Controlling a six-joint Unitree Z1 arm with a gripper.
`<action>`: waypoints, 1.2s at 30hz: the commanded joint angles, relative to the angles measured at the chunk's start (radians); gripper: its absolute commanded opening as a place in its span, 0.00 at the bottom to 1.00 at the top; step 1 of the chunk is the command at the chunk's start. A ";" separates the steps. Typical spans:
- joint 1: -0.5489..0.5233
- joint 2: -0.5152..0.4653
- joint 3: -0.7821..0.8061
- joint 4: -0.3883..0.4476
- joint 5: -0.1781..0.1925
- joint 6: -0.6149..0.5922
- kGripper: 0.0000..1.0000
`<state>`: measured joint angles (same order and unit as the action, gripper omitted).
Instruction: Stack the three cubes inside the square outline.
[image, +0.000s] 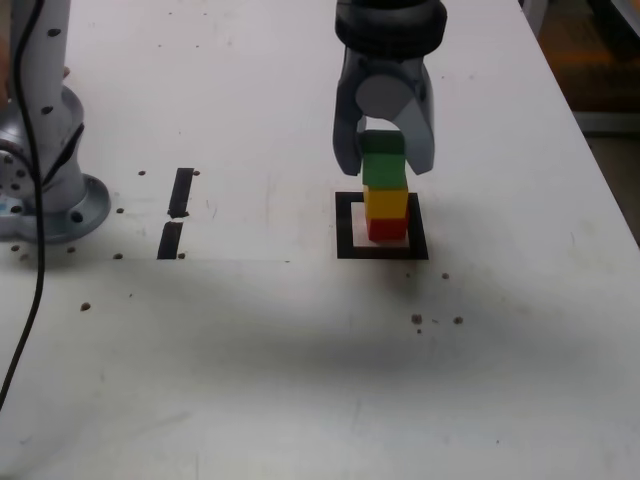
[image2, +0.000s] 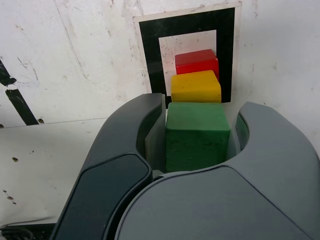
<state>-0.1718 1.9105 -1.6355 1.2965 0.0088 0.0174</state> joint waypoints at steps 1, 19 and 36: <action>0.002 -0.009 0.002 -0.007 -0.003 -0.001 0.52; 0.002 -0.050 0.021 -0.004 0.017 -0.005 0.82; 0.030 -0.356 0.298 0.021 0.150 -0.134 1.00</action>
<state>-0.1448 1.5688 -1.3579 1.3280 0.1559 -0.1105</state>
